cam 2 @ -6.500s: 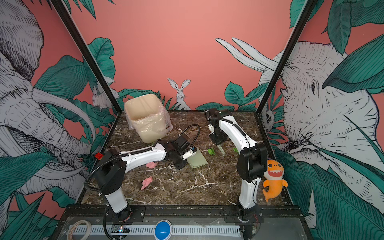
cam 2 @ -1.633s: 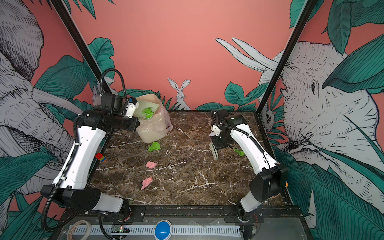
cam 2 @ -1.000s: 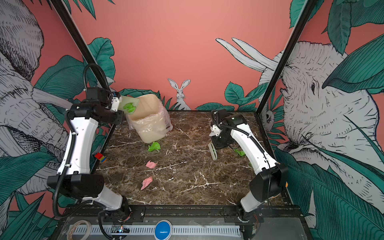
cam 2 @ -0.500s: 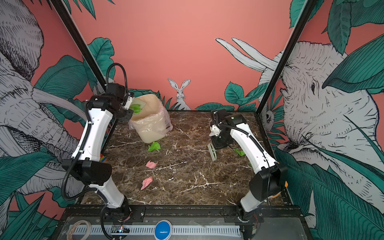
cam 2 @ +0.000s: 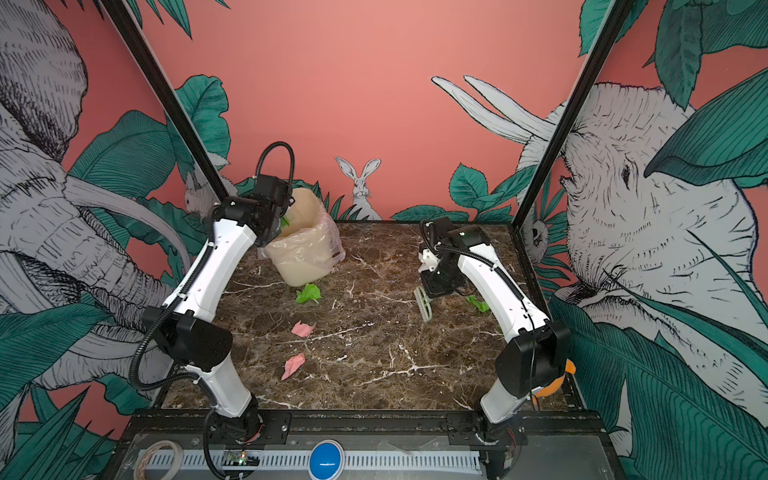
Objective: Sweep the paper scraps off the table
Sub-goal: 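Tip the dustpan over the cream bin with the left gripper, then lower the empty dustpan to the table with the left gripper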
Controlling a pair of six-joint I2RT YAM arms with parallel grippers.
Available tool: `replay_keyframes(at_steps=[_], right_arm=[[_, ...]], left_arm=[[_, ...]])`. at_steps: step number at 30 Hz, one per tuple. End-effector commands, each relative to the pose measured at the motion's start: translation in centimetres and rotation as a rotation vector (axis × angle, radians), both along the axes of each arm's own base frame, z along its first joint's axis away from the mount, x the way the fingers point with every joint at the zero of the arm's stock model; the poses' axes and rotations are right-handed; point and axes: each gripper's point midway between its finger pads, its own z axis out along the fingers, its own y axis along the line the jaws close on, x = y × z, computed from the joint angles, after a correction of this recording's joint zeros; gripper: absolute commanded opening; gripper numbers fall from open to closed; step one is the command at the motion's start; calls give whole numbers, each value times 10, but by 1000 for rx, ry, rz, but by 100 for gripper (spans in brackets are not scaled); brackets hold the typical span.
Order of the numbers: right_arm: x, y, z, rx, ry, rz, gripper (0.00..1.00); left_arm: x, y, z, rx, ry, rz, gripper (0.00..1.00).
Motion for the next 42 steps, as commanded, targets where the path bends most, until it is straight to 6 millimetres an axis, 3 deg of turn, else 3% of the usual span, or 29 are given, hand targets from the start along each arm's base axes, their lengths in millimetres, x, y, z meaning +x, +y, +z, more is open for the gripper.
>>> replay_keyframes(at_steps=[1,11,16,22,28,31,34,38,42], right_arm=[[0,1,1,8,11,1,0],[0,3,-1,16,16,4,0],[0,3,0,17,9,4,0],[-1,1,1,11,5,1,0],[1,-9,5,-41,-26,-1,0],[5,-26,6,-117,-45,-15,0],[11,-62,10,-265,-69,-72,0],[20,-114,22,-423,-116,-178,0],[28,-149,33,-495,-167,-268,0]], left_arm=[[4,5,25,168,-51,-13,15],[8,6,47,281,-111,-43,15],[5,5,42,270,-109,-46,15],[0,0,50,144,-174,-25,15],[-5,-19,67,-59,-261,-39,15],[-10,-38,78,-178,-292,-82,16],[-16,-66,81,-347,-303,-141,16],[-26,-116,67,-658,-254,-222,16],[-35,-160,42,-835,-171,-277,16]])
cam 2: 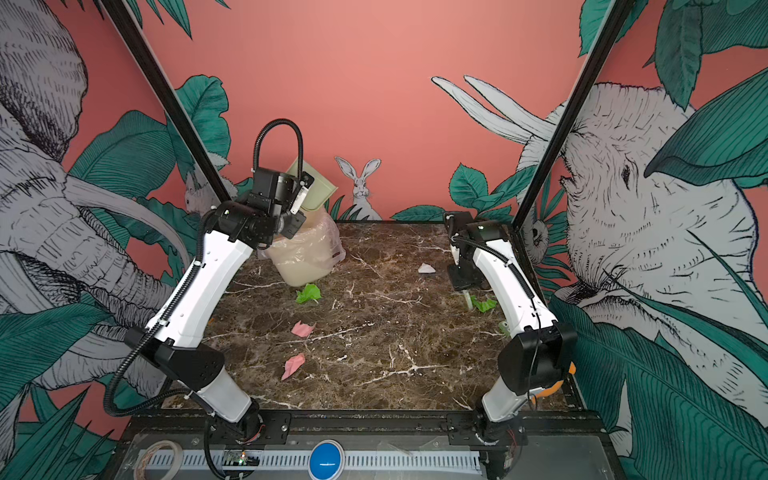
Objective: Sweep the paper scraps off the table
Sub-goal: 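Lower the empty dustpan to the table with the left gripper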
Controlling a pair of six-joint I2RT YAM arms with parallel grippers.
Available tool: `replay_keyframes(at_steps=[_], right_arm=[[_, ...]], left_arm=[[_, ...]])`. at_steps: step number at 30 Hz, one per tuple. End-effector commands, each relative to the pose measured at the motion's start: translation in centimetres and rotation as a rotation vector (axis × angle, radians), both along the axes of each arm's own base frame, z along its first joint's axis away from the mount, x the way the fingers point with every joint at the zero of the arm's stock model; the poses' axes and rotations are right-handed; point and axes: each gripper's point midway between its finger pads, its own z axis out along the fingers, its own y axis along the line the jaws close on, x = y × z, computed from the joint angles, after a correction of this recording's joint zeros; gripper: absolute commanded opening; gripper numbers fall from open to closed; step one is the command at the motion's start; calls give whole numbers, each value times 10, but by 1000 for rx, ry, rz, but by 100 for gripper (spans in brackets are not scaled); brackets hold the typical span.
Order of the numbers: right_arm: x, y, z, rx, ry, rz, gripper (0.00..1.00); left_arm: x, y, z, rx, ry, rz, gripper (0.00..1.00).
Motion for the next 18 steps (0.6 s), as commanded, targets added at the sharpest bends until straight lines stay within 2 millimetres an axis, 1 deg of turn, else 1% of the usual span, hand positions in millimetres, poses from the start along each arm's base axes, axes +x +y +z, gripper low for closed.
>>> replay_keyframes(at_steps=[1,6,8,10,14,18], right_arm=[[-1,-42,26,-136,-79,-68,0],[7,-83,24,-196,-89,-153,0],[14,-98,16,-209,-75,-184,0],[21,-108,13,-205,-81,-210,0],[42,-116,7,-199,-96,-225,0],[60,-117,-7,-182,-79,-218,0]], left_arm=[[-19,-48,-19,-235,93,-106,16],[-31,-98,-50,-297,193,-203,16],[-38,-116,-62,-307,229,-240,16],[-44,-130,-72,-313,259,-269,16],[-57,-150,-94,-308,320,-310,16],[-62,-152,-114,-288,366,-316,16]])
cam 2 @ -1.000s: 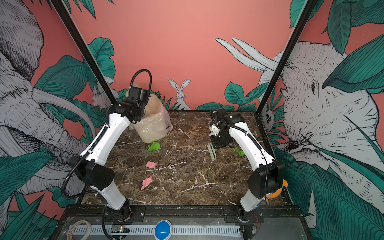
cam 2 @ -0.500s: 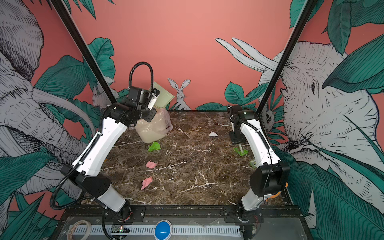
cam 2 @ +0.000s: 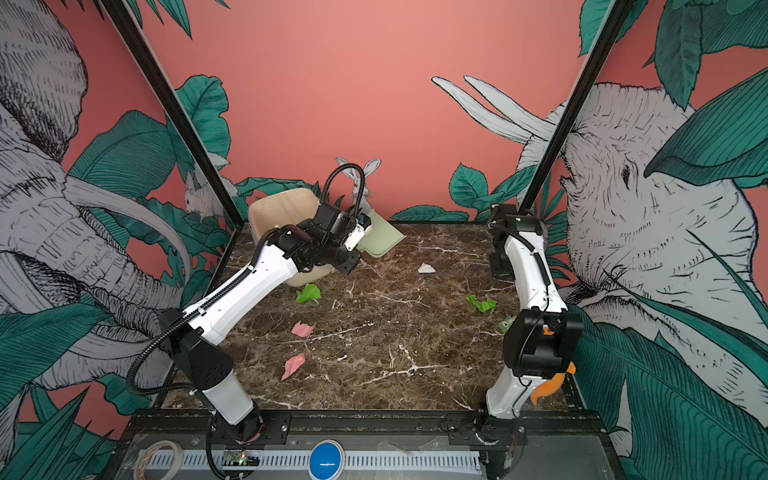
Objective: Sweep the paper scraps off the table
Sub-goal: 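Lower the empty dustpan to the table with the left gripper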
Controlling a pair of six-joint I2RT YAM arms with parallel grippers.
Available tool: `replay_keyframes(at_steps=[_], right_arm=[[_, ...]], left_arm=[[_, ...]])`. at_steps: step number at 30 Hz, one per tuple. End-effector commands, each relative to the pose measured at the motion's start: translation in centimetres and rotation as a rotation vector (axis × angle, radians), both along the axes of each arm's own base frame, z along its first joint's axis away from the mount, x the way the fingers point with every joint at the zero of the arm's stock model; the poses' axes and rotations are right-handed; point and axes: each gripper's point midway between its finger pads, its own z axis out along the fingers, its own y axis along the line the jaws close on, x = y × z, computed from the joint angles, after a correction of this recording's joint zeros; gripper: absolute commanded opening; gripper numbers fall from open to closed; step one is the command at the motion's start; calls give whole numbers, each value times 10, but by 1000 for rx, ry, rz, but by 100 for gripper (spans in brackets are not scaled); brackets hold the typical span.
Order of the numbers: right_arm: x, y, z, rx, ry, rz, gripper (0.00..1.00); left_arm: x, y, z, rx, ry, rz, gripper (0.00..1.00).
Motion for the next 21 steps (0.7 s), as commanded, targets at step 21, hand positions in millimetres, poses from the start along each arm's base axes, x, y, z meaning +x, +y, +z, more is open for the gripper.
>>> replay_keyframes(at_steps=[21], right_arm=[[5,70,-66,172,160,188,0]], left_arm=[[-27,8,-66,37,156,-26,15]])
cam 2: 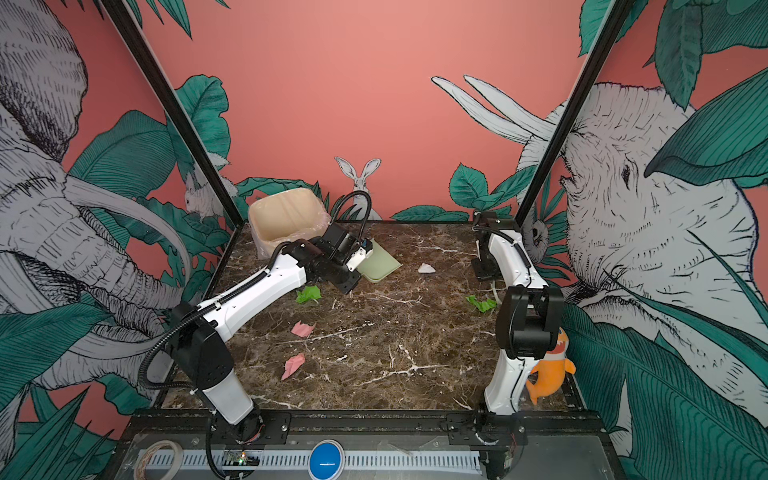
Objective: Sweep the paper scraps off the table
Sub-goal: 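Lower the empty dustpan to the table with the left gripper, then place the dustpan by another green scrap with the left while the right brush follows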
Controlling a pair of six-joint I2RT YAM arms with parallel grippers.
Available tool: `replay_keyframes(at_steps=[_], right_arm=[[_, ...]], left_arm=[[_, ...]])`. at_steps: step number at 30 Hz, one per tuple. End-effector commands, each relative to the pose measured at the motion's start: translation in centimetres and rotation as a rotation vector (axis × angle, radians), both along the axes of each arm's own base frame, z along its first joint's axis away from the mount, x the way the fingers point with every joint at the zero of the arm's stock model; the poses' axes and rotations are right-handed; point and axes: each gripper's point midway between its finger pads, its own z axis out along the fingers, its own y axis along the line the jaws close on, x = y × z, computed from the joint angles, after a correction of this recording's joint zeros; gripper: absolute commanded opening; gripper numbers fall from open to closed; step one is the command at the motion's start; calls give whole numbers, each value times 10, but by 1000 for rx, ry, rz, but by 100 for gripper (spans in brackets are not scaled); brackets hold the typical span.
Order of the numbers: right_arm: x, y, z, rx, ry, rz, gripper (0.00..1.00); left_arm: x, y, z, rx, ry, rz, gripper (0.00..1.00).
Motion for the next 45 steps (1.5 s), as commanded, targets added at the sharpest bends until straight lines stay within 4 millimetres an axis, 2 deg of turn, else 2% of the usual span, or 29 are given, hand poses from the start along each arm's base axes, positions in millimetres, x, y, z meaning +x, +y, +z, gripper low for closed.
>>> replay_keyframes(at_steps=[1,12,23,24,29,31,33,37,41,45], right_arm=[[-15,26,0,51,36,60,0],[-50,98,7,130,54,198,0],[-78,171,2,148,147,394,0],[-79,176,4,150,147,406,0],[-88,205,15,186,136,465,0],[-91,210,19,185,131,478,0],[-93,207,24,166,124,483,0],[-92,187,34,87,106,483,0],[-89,167,40,90,95,442,0],[-89,158,39,108,113,418,0]], left_arm=[[-4,0,6,-36,-2,3,15],[-16,10,-14,4,40,3,15],[-33,21,-32,36,96,-5,15],[-41,15,-32,36,100,-28,15],[-54,16,-42,39,134,-43,15],[-61,15,-46,44,151,-56,15],[-69,13,-51,52,171,-75,15],[-86,9,-59,74,199,-118,15],[-100,8,-69,81,233,-144,15],[-112,6,-75,97,254,-177,15]])
